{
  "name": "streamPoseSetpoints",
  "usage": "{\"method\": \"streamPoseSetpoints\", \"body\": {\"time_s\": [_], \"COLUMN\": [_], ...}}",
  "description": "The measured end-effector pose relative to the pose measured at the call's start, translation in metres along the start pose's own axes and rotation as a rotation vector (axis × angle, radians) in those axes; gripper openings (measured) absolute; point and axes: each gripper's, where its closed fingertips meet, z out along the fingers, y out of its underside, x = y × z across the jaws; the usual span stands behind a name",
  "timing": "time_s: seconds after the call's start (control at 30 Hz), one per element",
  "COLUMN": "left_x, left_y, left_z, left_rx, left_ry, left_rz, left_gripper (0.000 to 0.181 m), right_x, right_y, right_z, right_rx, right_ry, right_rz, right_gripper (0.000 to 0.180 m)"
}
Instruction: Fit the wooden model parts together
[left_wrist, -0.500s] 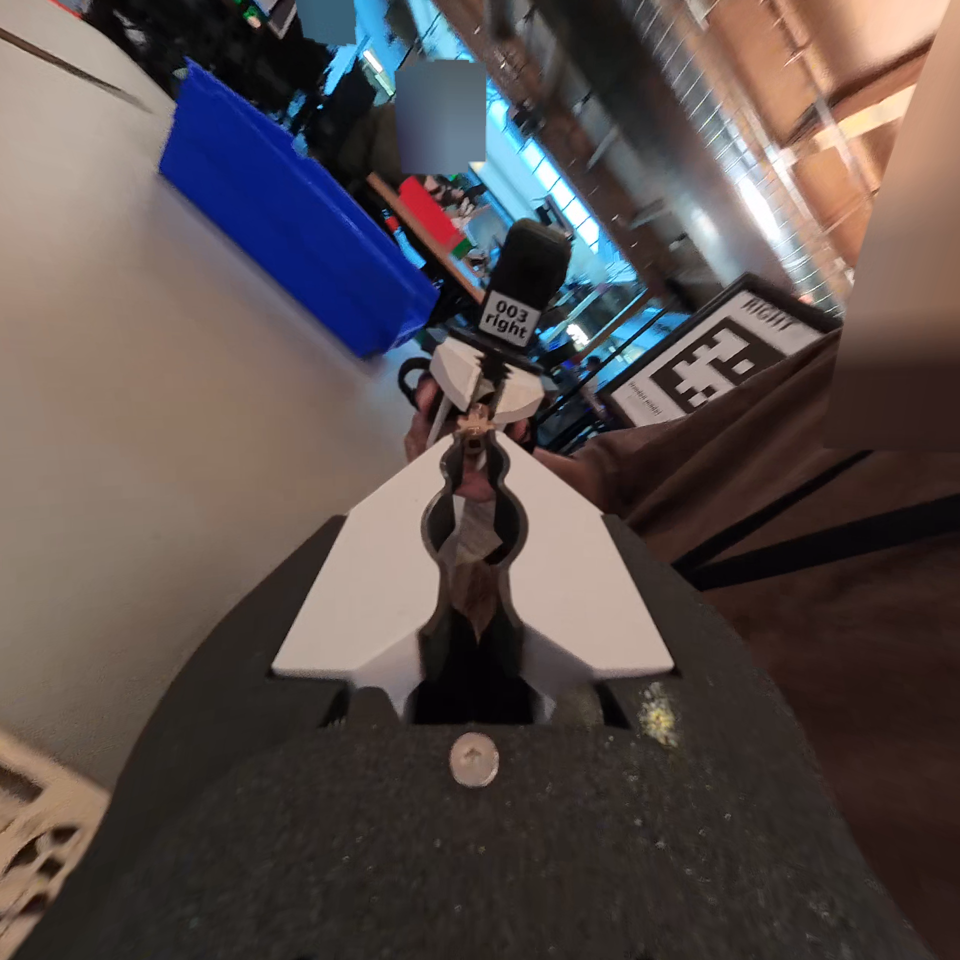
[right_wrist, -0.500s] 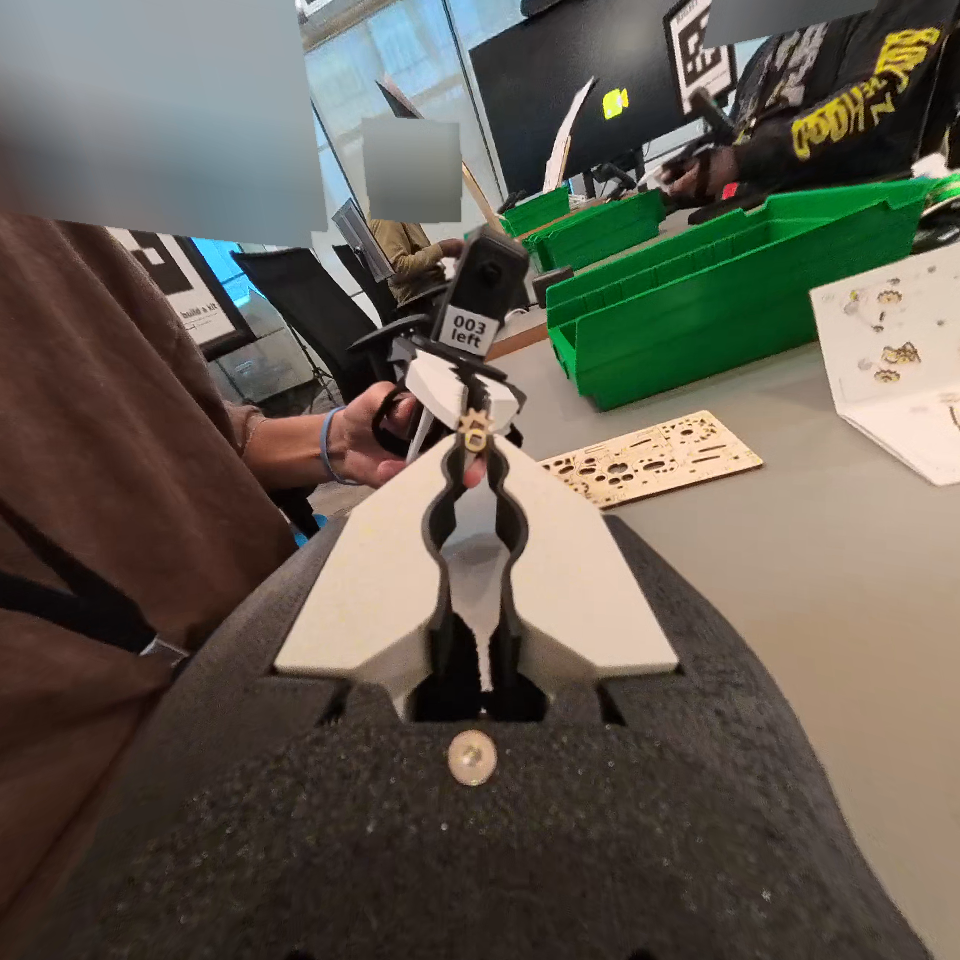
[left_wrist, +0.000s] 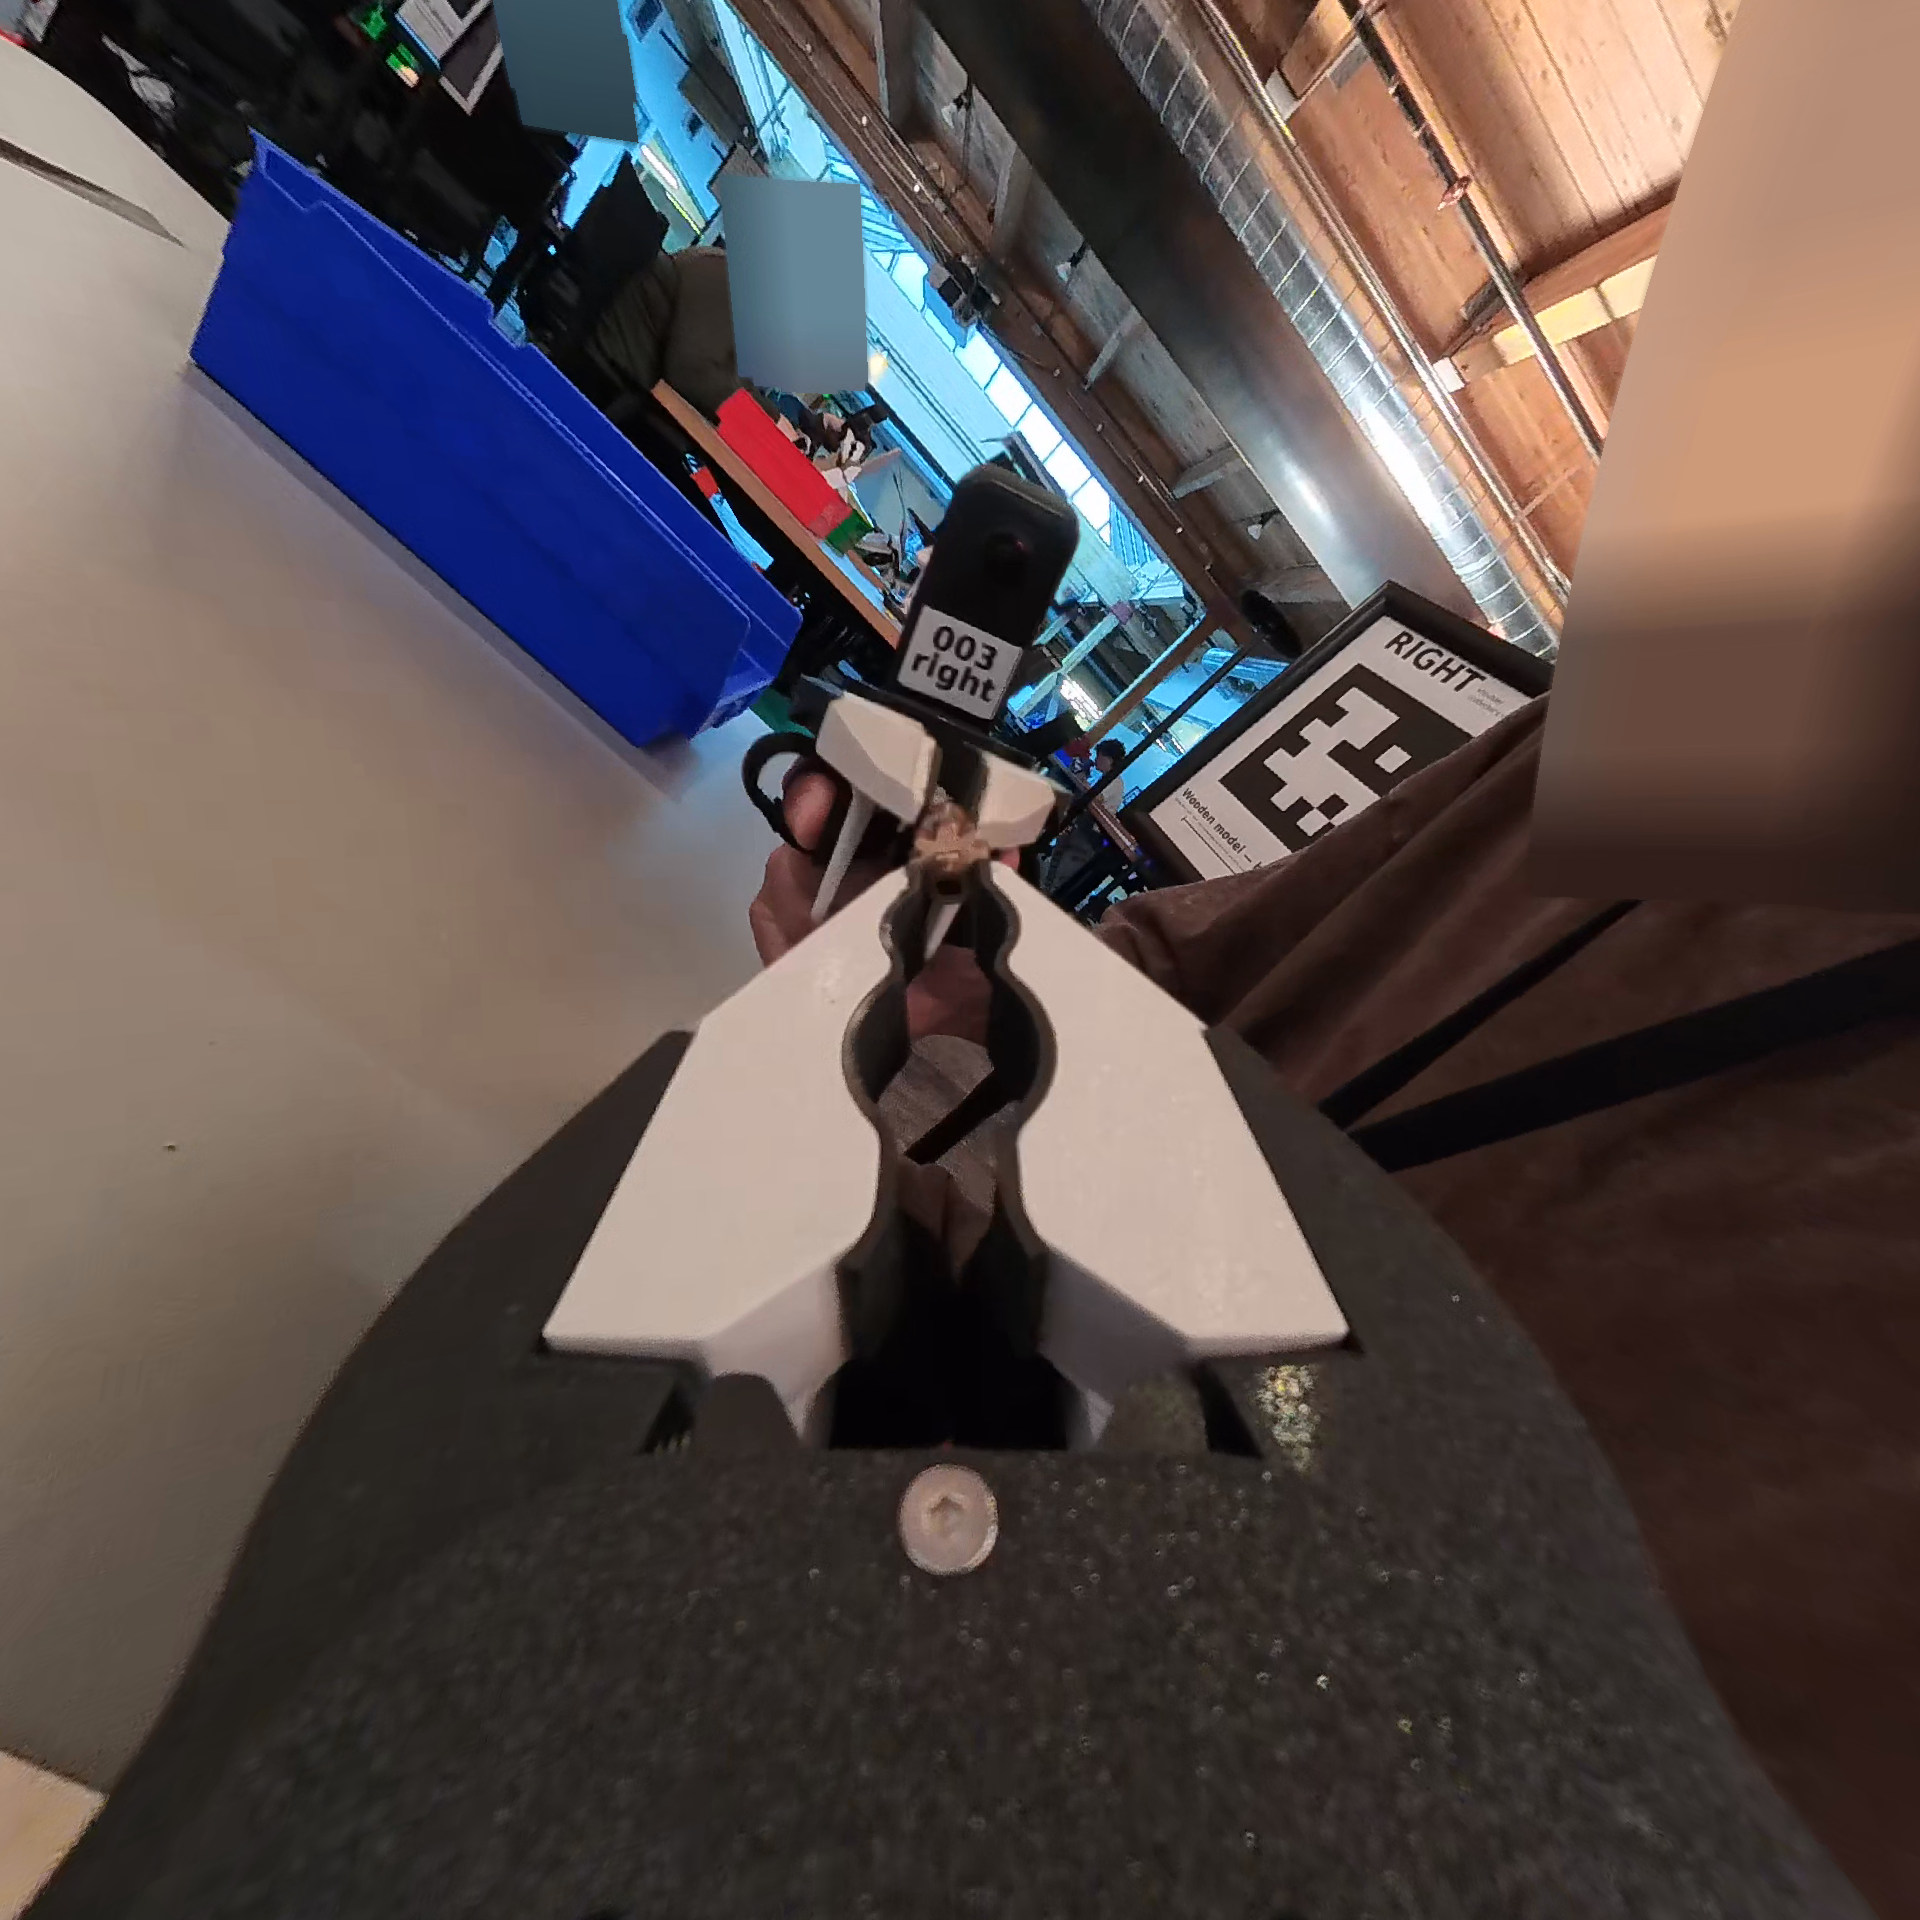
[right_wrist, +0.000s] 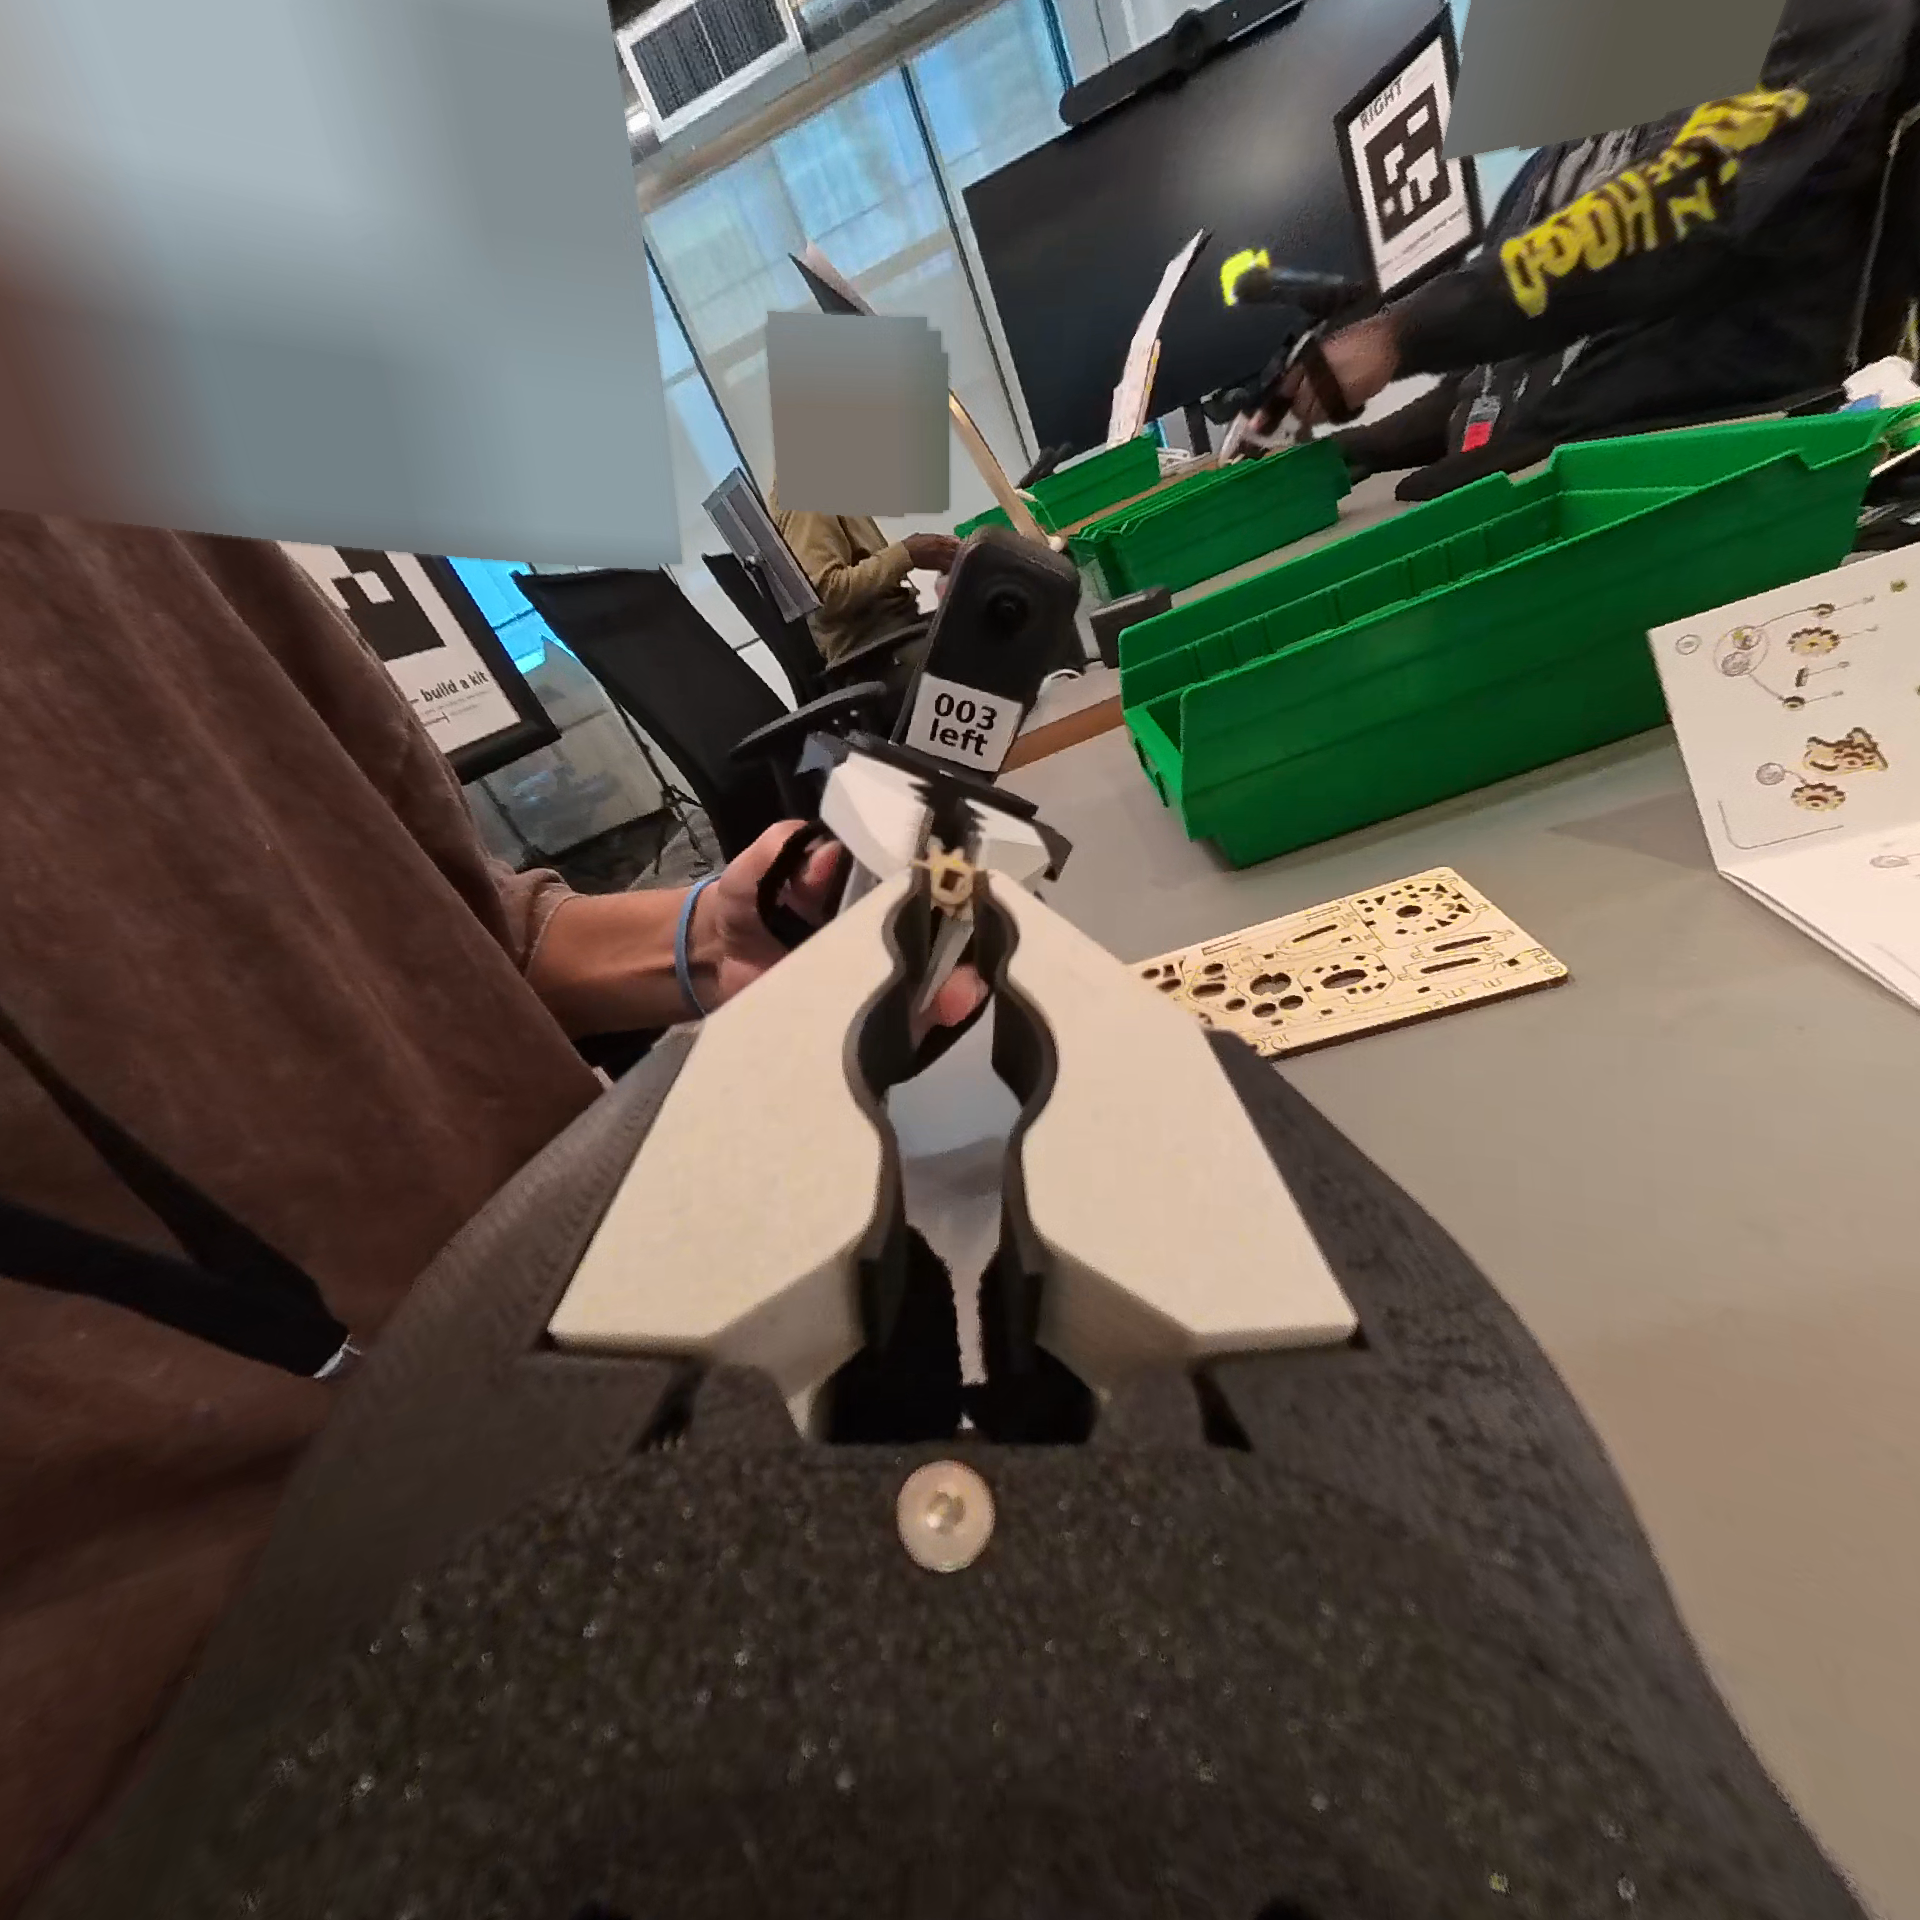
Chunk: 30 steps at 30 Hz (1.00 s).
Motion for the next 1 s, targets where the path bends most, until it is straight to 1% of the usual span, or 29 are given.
{"method": "streamPoseSetpoints", "body": {"time_s": [0.37, 0.53, 0.67, 0.77, 0.9, 1.0], "left_x": [-0.001, -0.0029, 0.0009, -0.0013, -0.0045, -0.0041], "left_y": [0.0014, 0.0016, -0.0026, -0.0036, -0.0034, -0.0046], "left_z": [0.0013, 0.0034, 0.0071, 0.0085, 0.0088, 0.0085], "left_rx": [0.003, 0.023, 0.081, 0.111, 0.109, 0.126], "left_ry": [-0.007, -0.003, 0.033, 0.033, 0.003, 0.004], "left_rz": [-0.002, -0.023, -0.057, -0.085, -0.064, -0.067], "left_gripper": [0.006, 0.006, 0.006, 0.006, 0.005, 0.006], "right_x": [-0.002, -0.0004, -0.002, 0.0009, 0.0033, 0.0034], "right_y": [0.002, 0.0016, -0.0062, -0.0055, -0.0033, -0.0046], "right_z": [0.0024, -0.0002, -0.0013, -0.0022, -0.0031, -0.0023], "right_rx": [0.018, 0.076, 0.155, 0.161, 0.162, 0.21], "right_ry": [-0.055, -0.088, -0.099, -0.08, -0.076, -0.088], "right_rz": [0.092, 0.175, 0.213, 0.215, 0.228, 0.28], "right_gripper": [0.007, 0.007, 0.007, 0.007, 0.007, 0.007]}}
